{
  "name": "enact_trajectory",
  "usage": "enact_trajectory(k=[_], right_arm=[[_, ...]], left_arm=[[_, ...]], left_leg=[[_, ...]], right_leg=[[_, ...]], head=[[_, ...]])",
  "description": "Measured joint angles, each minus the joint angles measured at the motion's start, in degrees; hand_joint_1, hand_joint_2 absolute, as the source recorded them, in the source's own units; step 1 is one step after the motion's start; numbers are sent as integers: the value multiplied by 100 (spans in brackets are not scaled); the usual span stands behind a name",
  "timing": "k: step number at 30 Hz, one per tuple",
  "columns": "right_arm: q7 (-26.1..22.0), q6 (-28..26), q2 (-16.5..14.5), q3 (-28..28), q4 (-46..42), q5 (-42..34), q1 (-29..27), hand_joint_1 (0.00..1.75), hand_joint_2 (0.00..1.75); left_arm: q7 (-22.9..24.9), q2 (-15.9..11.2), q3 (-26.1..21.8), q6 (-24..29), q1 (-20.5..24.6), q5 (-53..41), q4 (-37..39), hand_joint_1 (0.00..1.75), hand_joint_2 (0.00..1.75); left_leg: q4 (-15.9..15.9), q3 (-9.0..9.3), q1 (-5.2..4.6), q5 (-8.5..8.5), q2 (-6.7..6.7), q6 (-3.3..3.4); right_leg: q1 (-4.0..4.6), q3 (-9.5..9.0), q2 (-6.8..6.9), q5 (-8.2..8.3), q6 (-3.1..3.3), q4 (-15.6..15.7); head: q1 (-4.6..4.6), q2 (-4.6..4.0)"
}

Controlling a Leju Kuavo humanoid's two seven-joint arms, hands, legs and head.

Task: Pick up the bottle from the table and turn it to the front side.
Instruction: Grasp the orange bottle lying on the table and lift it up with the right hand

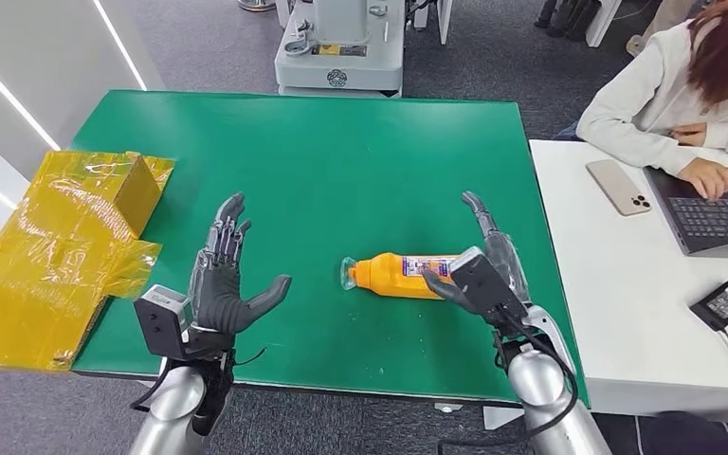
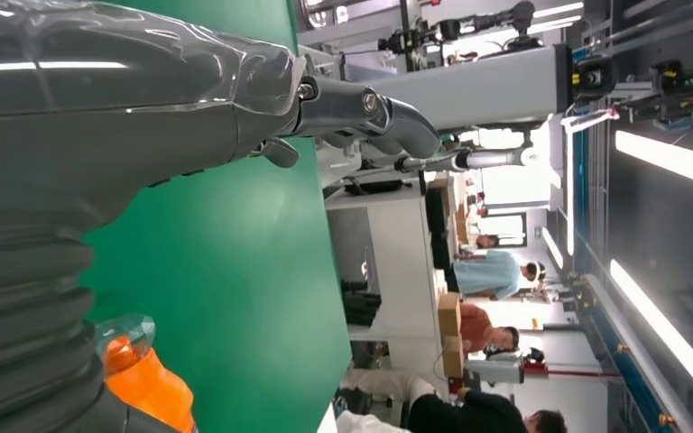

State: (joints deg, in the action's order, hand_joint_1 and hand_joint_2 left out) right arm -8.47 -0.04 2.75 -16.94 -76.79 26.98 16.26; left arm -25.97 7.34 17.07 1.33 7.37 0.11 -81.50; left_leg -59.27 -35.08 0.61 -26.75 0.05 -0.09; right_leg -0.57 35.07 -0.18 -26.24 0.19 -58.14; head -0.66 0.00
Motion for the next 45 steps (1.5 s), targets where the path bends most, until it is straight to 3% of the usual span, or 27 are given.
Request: enact_trajectory(k=[7,12,17,21,31,45], right_arm=[[591,651,412,-664,1453,9,1341,0,175],[805,1321,657,-1194,2219,-61,2006,0,175],[1013,2044,815,-1713,2778,-178,2512,0,175],[1103,2545,892,-2153,3135,-402,2901,0,175],[1192,2968,1119,-3230,3409,-808,3239,0,175],[1403,3089,1123,-4069,3653,-843,3504,0,175]], left_arm=[[2,-74,114,-105,159,171,314,0,175],[115,-102,144,-309,218,401,466,0,175],[386,-112,151,-763,224,869,593,0,175],[690,-126,152,-1426,236,1447,715,0,175],[1389,-141,205,-3737,311,3423,1167,0,175],[1768,-8,362,-4054,571,3978,1563,0,175]], left_leg=[[-1,1,0,0,-2,-1],[-1,0,0,0,-2,-1],[-1,0,0,0,-2,-1],[-2,2,0,0,-1,-1],[-2,1,0,0,-1,-1],[-3,3,0,1,-3,-1]], right_leg=[[0,2,1,0,0,-2],[0,2,1,0,0,-3],[0,2,1,0,0,-3],[0,3,0,0,0,-2],[0,2,0,0,0,-2],[1,2,2,0,0,-5]], head=[[-1,0],[0,0],[-1,0],[-1,0],[0,0],[-1,0]])
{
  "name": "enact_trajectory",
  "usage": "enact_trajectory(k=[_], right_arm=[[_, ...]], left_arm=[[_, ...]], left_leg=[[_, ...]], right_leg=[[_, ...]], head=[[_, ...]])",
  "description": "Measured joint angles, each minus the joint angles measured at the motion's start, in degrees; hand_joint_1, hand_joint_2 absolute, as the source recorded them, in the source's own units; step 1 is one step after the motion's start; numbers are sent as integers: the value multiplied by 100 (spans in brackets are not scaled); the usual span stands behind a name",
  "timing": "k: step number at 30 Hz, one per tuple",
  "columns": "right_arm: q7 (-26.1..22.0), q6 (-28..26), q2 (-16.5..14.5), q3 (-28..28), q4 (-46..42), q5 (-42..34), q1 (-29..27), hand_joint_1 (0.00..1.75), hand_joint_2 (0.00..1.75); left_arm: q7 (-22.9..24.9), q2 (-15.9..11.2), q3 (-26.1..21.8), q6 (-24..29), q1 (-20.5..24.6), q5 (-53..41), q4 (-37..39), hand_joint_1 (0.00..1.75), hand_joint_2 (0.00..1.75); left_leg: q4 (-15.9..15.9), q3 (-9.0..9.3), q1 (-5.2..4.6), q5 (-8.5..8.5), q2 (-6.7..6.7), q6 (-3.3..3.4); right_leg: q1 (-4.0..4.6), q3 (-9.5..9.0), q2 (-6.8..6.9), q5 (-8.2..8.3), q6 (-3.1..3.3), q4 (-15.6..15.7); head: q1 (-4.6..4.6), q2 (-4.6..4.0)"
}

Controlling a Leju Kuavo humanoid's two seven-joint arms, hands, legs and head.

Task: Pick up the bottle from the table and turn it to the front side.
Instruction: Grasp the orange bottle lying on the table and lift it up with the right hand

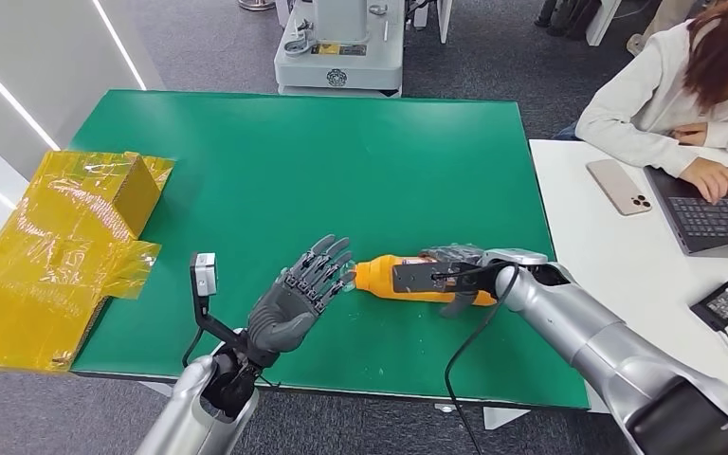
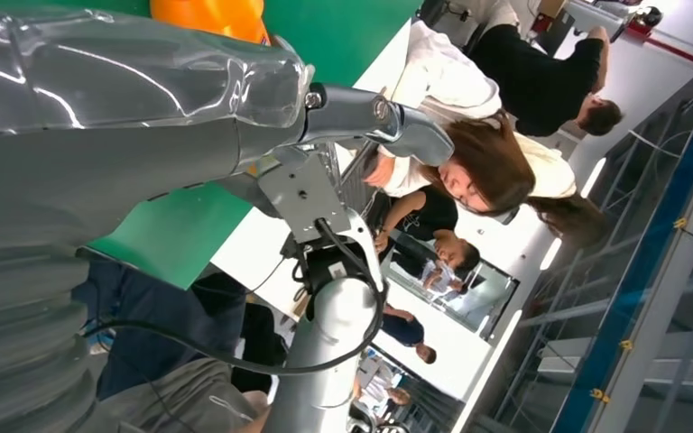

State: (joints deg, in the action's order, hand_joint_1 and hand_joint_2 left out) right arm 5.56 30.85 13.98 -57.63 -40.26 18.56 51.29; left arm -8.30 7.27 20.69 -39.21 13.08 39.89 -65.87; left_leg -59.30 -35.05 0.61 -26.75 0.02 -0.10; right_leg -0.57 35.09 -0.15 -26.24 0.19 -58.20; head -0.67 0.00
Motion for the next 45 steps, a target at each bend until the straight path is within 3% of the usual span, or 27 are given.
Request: enact_trajectory(k=[7,9,13,14,26,33,45], right_arm=[[210,-98,134,-283,-5,211,11,0,175],[256,-95,204,-351,-40,231,10,9,175],[265,-101,349,-435,-128,224,-1,168,175],[264,-106,381,-451,-152,220,-3,175,175],[207,-490,547,-498,-432,125,-166,175,175],[-119,-1001,552,-123,-623,-308,-565,175,175],[-162,-1035,565,212,-773,-323,-797,175,175]], left_arm=[[64,63,44,78,30,-20,57,0,175],[72,66,56,125,47,-48,74,0,175],[63,67,110,160,78,-120,105,0,175],[59,67,120,167,83,-133,105,0,175],[-37,69,138,281,102,-381,110,0,175],[-361,50,139,616,100,-906,117,0,175],[-425,46,139,669,100,-968,117,0,175]], left_leg=[[-1,1,0,0,-1,0],[-1,0,0,0,-2,0],[-2,0,-1,0,-1,0],[-2,0,-1,0,-1,0],[-2,4,1,0,0,0],[-2,4,1,0,0,0],[-2,10,1,0,0,0]], right_leg=[[0,0,1,0,0,1],[0,-1,2,0,0,0],[-1,-1,0,0,0,0],[-1,-1,0,0,0,0],[1,-1,-2,0,0,-1],[1,-4,-1,0,0,-1],[1,-9,-1,0,0,-2]], head=[[1,0],[1,0],[1,0],[1,0],[0,0],[1,0],[0,0]])
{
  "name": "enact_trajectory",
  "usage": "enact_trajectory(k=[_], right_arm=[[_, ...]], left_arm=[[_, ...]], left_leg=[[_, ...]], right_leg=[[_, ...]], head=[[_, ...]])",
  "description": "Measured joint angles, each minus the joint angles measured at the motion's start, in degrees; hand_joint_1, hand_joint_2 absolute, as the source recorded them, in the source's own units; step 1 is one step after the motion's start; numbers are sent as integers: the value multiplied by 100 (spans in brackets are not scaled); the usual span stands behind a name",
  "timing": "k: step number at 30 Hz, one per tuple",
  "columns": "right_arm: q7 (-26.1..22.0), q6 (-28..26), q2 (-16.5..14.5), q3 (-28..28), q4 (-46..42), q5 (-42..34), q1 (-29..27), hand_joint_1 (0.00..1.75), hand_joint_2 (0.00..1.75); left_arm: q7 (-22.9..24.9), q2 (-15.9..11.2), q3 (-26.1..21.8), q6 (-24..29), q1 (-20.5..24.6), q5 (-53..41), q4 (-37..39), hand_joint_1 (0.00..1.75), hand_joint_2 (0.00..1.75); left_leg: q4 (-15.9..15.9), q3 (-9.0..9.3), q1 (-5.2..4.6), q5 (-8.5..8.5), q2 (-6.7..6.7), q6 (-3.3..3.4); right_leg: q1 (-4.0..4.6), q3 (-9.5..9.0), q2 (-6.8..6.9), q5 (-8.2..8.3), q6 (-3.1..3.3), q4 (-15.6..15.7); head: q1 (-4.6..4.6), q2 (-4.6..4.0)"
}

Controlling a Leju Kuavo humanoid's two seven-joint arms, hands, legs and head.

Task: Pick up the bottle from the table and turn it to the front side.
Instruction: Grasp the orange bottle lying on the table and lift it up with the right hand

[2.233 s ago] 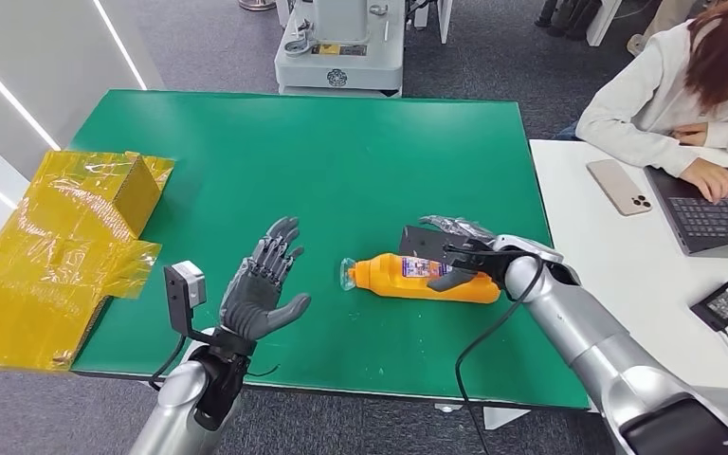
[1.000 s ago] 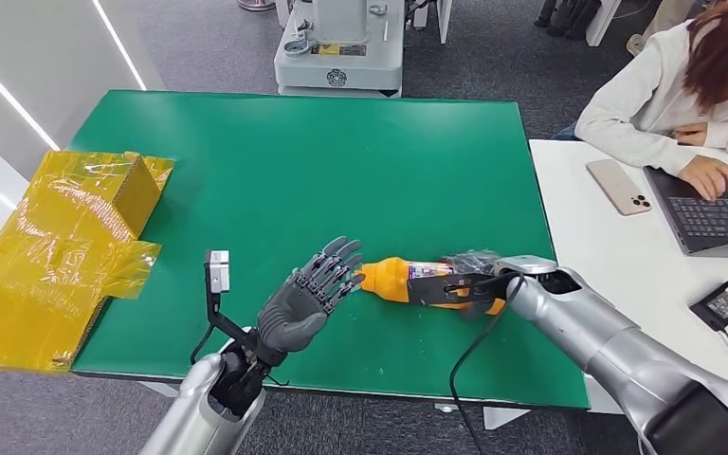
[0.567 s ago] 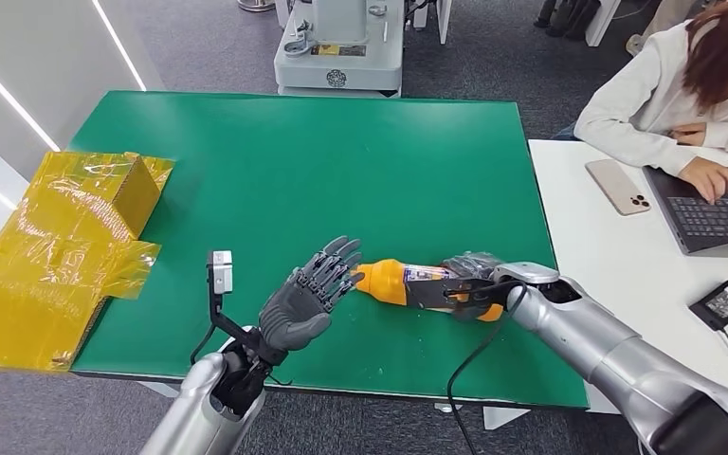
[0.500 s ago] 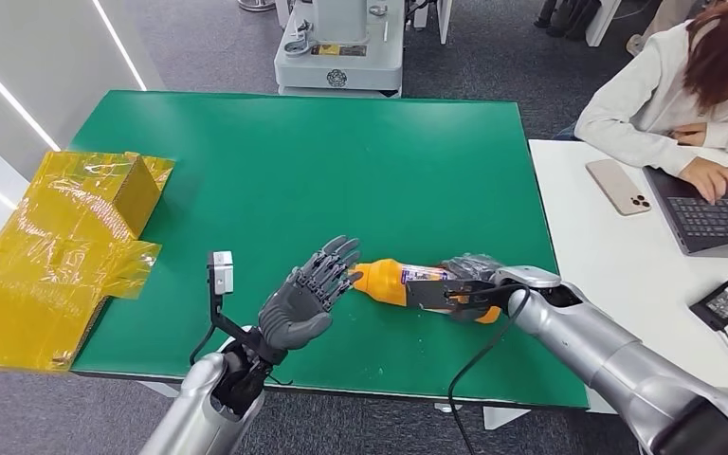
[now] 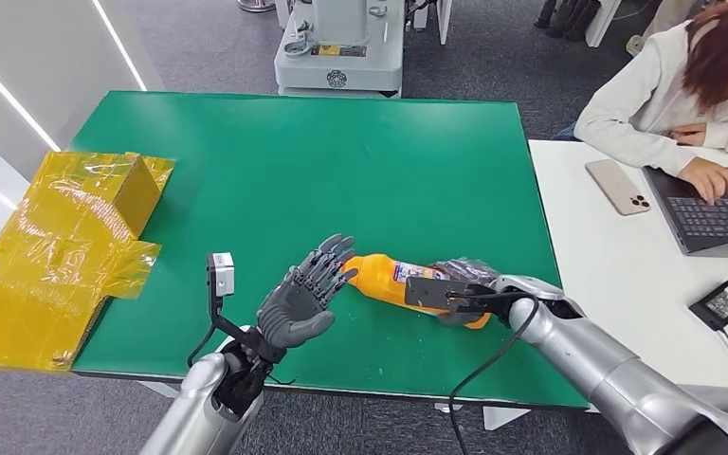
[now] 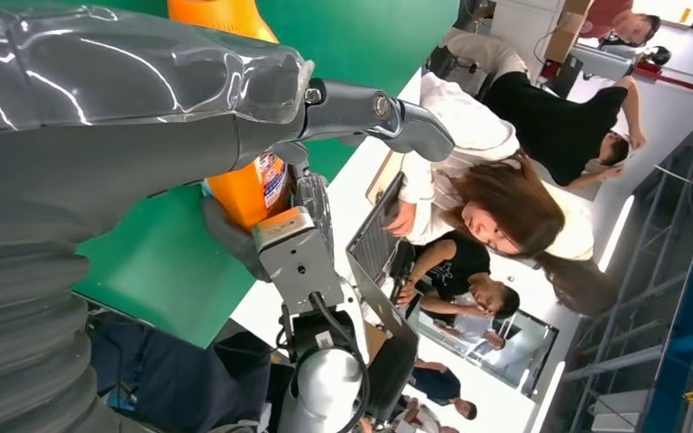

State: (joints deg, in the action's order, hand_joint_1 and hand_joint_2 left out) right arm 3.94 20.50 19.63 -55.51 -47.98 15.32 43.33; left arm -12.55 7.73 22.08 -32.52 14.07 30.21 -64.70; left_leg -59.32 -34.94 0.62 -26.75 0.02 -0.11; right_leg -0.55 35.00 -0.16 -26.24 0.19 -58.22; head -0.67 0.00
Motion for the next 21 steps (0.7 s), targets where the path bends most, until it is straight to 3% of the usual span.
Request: enact_trajectory(k=[4,7,13,18,21], right_arm=[[-110,-8,4,64,-37,-228,-68,175,175],[-346,-182,13,335,-118,-684,-350,175,175],[-643,-729,196,1169,-725,-1157,-1422,175,175],[-738,-686,311,1489,-1016,-1304,-1822,175,175],[-788,-688,320,1566,-1066,-1291,-1925,175,175]], left_arm=[[-89,-3,0,68,-5,-139,-1,0,175],[-476,-40,-1,589,-64,-767,-67,0,175],[-1568,-122,-48,4042,-258,-3433,-637,0,175],[-1920,-196,-67,5733,-353,-4440,-921,0,175],[-1974,-257,-75,6233,-364,-4690,-935,0,175]], left_leg=[[0,1,0,0,0,0],[1,3,1,-1,-1,1],[5,23,5,-12,-15,-1],[7,61,4,-22,-11,0],[7,73,4,-21,-11,2]], right_leg=[[0,-1,1,0,0,0],[1,-3,2,-1,0,2],[7,-31,17,-13,0,9],[6,-68,14,-18,-1,12],[6,-82,16,-18,-2,12]], head=[[0,0],[-1,0],[0,0],[1,0],[1,0]])
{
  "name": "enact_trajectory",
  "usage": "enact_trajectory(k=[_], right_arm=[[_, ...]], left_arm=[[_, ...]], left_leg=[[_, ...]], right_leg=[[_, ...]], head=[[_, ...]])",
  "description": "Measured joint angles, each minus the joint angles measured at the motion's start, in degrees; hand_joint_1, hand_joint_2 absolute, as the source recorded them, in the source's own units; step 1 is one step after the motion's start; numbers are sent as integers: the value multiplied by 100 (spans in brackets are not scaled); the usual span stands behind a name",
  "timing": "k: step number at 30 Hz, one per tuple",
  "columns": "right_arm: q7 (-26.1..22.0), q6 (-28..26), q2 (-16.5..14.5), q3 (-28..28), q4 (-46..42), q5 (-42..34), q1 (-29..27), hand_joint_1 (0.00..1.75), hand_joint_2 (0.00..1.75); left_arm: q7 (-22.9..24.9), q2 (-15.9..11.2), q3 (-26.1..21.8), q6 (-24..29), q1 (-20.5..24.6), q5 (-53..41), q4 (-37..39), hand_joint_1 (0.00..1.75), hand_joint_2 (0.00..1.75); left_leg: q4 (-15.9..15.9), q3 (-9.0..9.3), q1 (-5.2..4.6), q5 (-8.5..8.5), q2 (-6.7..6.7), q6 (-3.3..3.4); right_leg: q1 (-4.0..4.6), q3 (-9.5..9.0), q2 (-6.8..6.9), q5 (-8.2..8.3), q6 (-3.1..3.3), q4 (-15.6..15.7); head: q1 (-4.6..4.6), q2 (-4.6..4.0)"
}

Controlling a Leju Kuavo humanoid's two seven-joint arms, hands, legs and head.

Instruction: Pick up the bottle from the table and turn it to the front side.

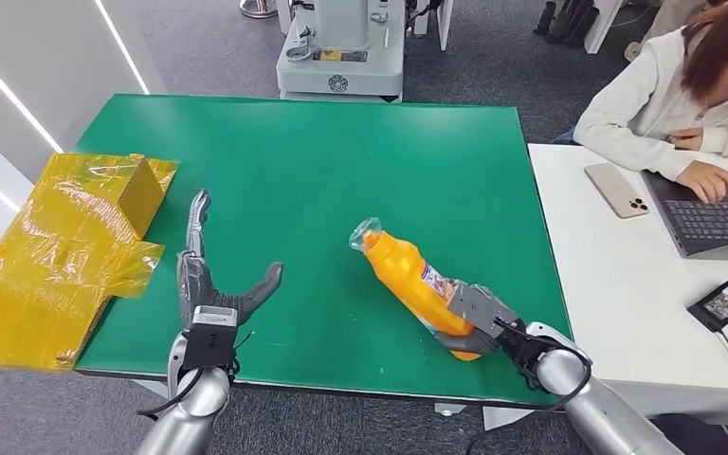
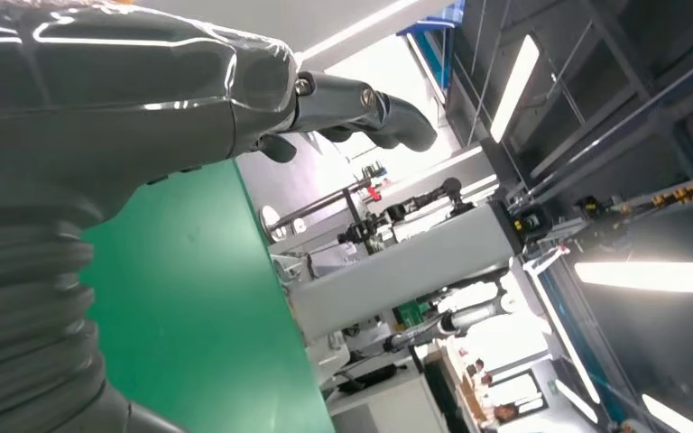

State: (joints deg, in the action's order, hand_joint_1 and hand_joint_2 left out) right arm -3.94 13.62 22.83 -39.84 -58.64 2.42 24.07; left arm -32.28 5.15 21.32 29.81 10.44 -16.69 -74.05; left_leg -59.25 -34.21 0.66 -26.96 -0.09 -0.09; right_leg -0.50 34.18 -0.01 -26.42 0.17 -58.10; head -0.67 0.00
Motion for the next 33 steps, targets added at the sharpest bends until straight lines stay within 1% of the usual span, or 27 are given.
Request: enact_trajectory(k=[3,7,9,11,14,17,20,22,26,33], right_arm=[[-14,-43,-32,43,-81,117,-97,175,175],[1,-47,-80,89,-139,179,-140,175,175],[-4,-45,-88,128,-152,179,-150,175,175],[-55,-98,-93,157,-157,198,-156,175,175],[-284,-349,-138,194,-155,284,-177,175,175],[-510,-668,-246,276,-165,317,-218,175,175],[-725,-915,-412,357,-211,296,-190,175,175],[-859,-1079,-579,401,-238,356,-125,175,175],[-958,-1297,-928,432,-289,495,45,175,175],[-1022,-1354,-1101,437,-320,503,125,175,175]], left_arm=[[38,-30,-22,-29,-19,77,0,0,175],[205,-37,-46,-340,-28,364,0,0,175],[385,-38,-47,-756,-31,723,0,0,175],[618,-43,-47,-1400,-37,1207,2,0,175],[867,-61,-46,-2325,-34,1698,38,0,175],[984,-69,-45,-2880,63,1943,181,0,175],[1057,-68,-45,-3429,323,2273,472,0,175],[1061,-60,-45,-3716,539,2457,706,0,175],[1069,-9,-45,-3906,923,2602,1077,0,175],[1097,25,-45,-3937,1094,2646,1270,0,175]], left_leg=[[0,11,0,1,2,1],[0,21,0,1,8,1],[0,22,0,1,8,1],[0,21,0,1,8,1],[0,19,0,1,7,1],[0,11,0,3,5,-1],[0,1,0,6,1,-4],[0,0,0,7,5,-6],[0,-1,0,7,10,-7],[1,-5,0,7,6,-8]], right_leg=[[0,-11,-2,1,0,0],[0,-17,-8,1,0,0],[0,-18,-8,1,0,0],[0,-18,-8,1,0,-1],[0,-16,-8,1,1,-1],[0,-9,-5,2,1,-3],[0,-1,-2,5,4,-6],[0,4,-7,6,5,-10],[0,11,-13,6,6,-12],[0,13,-8,3,7,-13]], head=[[-1,0],[-1,0],[-1,0],[-1,0],[-1,0],[-1,0],[-1,0],[-1,0],[-1,0],[-1,0]])
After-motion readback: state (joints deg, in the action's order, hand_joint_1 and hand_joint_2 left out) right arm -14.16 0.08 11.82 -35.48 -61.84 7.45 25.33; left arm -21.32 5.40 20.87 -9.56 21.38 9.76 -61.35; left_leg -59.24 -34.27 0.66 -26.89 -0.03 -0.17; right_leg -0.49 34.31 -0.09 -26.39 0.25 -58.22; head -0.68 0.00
